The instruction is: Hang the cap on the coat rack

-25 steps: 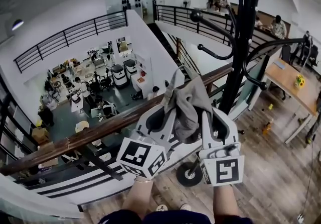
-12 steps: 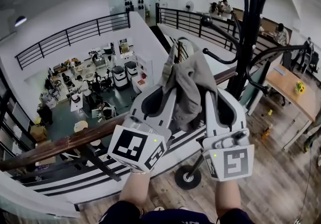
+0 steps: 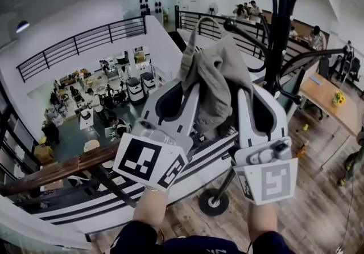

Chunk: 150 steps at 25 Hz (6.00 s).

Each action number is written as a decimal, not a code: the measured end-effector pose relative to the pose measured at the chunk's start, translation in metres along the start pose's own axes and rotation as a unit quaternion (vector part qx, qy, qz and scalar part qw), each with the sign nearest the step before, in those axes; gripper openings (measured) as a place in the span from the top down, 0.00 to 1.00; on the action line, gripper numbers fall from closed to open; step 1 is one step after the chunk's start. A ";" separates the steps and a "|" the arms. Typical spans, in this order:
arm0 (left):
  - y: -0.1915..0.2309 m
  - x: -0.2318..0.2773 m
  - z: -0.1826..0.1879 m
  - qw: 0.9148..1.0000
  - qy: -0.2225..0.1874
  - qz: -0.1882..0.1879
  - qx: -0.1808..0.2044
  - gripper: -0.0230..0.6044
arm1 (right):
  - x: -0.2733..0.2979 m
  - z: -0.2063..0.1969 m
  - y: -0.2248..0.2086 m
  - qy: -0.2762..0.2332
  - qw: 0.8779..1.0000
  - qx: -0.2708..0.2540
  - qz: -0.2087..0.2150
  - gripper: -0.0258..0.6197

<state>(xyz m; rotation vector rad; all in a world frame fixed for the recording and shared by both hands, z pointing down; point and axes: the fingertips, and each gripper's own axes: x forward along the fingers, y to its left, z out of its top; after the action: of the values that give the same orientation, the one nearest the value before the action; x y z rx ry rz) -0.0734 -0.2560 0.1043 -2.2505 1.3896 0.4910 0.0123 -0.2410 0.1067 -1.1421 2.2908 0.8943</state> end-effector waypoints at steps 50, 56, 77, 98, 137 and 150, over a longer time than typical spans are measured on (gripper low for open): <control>-0.055 0.092 -0.112 0.993 0.070 -0.084 -0.044 0.89 | -0.041 -0.093 -0.090 0.128 0.983 -0.020 -0.130 0.90; -0.057 0.105 -0.119 0.991 0.085 -0.085 -0.054 0.89 | -0.043 -0.108 -0.105 0.156 0.976 0.015 -0.148 0.90; -0.089 0.087 -0.203 0.975 0.170 -0.111 -0.093 0.89 | -0.096 -0.171 -0.104 0.232 0.957 0.033 -0.170 0.90; -0.091 0.018 -0.209 0.986 0.115 -0.067 -0.102 0.54 | -0.155 -0.179 -0.071 0.245 0.959 0.057 -0.128 0.54; -0.124 -0.148 -0.317 0.942 0.305 -0.053 -0.133 0.96 | -0.278 -0.253 0.013 0.413 0.901 0.077 -0.110 0.95; -0.117 -0.139 -0.315 0.943 0.294 -0.040 -0.151 0.96 | -0.273 -0.261 0.011 0.419 0.900 0.059 -0.106 0.95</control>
<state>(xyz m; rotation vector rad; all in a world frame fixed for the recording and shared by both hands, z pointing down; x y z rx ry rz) -0.0075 -0.2786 0.4615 -2.8475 1.5635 -0.0167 0.1360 -0.2731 0.4624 -1.9411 2.7045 0.1537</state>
